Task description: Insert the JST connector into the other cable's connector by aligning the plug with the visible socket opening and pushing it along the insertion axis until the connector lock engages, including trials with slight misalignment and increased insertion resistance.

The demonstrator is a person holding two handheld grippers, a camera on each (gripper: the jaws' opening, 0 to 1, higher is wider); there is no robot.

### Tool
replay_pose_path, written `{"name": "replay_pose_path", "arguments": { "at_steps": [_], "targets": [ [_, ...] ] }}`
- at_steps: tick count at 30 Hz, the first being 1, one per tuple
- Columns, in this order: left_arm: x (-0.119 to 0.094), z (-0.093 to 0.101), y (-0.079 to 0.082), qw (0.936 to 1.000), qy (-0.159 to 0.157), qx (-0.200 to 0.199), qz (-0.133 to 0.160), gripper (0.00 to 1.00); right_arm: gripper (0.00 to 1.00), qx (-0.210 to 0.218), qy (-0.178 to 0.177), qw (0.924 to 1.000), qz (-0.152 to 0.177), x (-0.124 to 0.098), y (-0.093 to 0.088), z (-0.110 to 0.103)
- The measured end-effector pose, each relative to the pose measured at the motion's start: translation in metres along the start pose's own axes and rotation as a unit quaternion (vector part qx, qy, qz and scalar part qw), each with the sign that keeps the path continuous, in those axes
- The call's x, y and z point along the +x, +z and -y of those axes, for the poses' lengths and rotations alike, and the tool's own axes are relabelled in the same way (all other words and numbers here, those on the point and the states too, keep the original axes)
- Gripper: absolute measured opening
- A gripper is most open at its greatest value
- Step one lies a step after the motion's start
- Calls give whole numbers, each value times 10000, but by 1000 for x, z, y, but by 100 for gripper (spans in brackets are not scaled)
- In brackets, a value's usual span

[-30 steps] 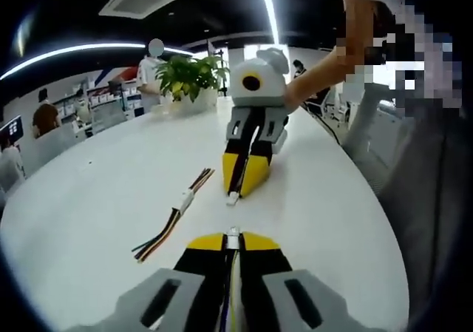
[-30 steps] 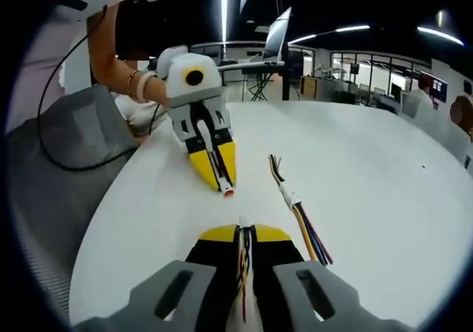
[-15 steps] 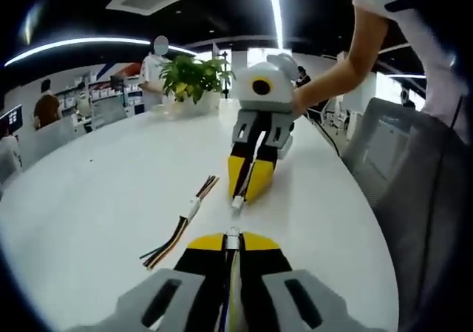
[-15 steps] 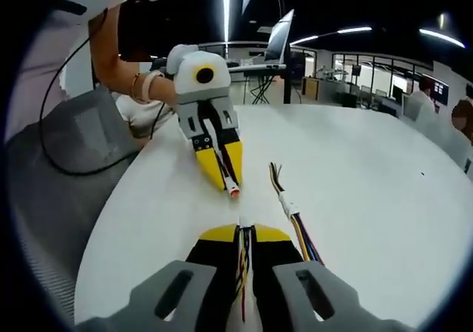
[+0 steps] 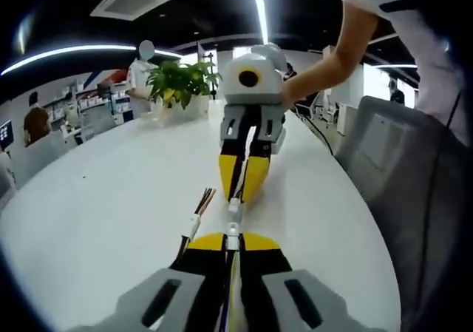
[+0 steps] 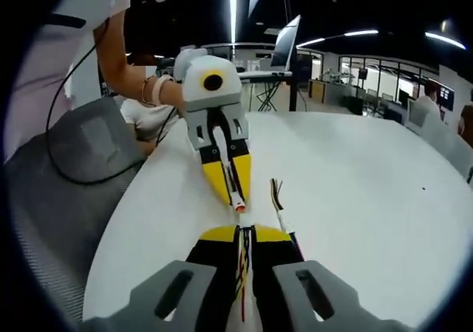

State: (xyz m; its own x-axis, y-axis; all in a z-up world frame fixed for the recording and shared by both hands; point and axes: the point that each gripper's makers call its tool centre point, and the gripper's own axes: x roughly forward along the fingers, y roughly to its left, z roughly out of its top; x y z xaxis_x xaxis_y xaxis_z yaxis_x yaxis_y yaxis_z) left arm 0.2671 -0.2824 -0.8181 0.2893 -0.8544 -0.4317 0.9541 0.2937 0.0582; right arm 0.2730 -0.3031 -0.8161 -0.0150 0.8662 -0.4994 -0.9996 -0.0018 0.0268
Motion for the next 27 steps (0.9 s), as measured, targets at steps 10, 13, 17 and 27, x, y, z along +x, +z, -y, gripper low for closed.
{"name": "replay_pose_path", "arguments": {
  "at_steps": [10, 13, 17, 27],
  "targets": [
    [3, -2, 3, 9996, -98, 239, -88, 0, 2, -151, 136, 9997, -111, 7, -2, -2],
    [4, -2, 3, 9994, -138, 277, -122, 0, 2, -193, 150, 9996, -140, 7, -3, -3],
    [5, -1, 3, 9992, -162, 331, -164, 0, 2, -202, 186, 9995, -139, 7, -2, -4],
    [8, -2, 2, 9991, -215, 301, -221, 0, 2, -300, 225, 9991, -174, 7, -1, -7]
  ]
}}
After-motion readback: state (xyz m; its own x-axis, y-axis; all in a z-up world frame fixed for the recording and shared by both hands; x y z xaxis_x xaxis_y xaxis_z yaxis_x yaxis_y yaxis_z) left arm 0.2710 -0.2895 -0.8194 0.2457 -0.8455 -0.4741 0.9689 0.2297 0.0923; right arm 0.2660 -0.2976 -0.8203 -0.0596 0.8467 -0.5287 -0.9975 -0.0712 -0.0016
